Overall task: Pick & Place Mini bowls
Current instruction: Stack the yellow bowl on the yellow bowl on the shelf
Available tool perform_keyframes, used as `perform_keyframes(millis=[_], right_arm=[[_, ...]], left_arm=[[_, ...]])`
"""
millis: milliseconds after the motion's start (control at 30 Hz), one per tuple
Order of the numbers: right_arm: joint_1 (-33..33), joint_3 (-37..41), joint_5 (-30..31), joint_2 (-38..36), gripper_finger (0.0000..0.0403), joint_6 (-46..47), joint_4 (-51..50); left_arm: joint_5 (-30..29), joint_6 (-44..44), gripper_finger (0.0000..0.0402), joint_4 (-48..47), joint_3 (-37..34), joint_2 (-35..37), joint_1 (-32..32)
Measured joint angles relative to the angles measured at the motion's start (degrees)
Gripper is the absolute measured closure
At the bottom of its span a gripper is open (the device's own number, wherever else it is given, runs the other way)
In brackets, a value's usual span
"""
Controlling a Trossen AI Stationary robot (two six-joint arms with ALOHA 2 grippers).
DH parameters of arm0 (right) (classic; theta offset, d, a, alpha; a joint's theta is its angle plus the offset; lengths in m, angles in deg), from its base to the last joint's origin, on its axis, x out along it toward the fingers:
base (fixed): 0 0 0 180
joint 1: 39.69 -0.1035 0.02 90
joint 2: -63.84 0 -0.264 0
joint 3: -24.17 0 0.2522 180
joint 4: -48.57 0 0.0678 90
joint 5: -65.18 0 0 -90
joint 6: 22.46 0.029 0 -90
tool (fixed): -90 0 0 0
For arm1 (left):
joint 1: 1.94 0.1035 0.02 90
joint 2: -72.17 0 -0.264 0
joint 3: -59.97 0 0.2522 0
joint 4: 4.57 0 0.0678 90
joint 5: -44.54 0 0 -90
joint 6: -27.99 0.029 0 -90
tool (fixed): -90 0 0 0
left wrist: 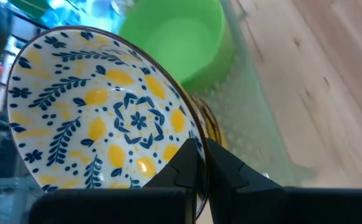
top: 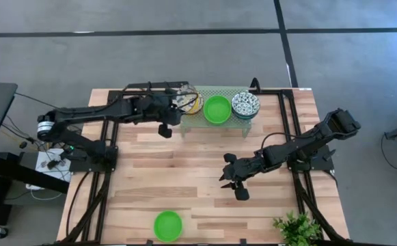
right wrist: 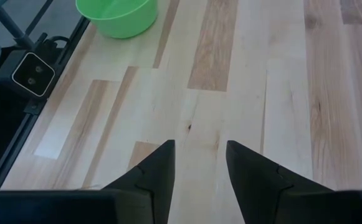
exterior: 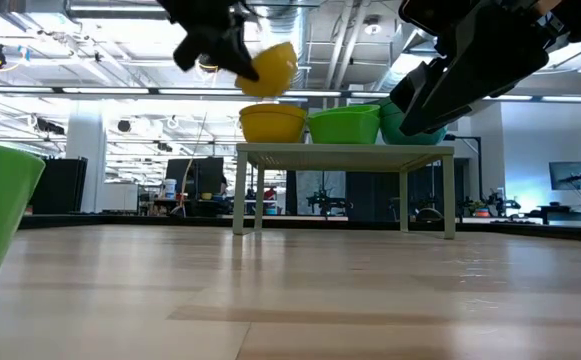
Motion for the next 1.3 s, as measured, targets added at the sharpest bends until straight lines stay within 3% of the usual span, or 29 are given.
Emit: perform_keyframes(millis=[233, 633, 1300], right_arm=[[0.00, 0.00, -0.02, 0.00, 0.0265, 0.01, -0.01], [0.02, 0.00, -0.02, 0.00, 0.0264, 0.02, -0.09], [0.02, 0.00, -0.04, 0.00, 0.0261, 0.02, -0.07]], left_arm=[[-0.79, 3.01, 0.0390, -0.96, 0.00, -3.98, 2.88], [-1.73, 7.79, 0.0387, -1.39, -0.02, -4.08, 2.69], [-4.96, 5.16, 0.0369, -1.52, -0.07, -4.12, 2.69]])
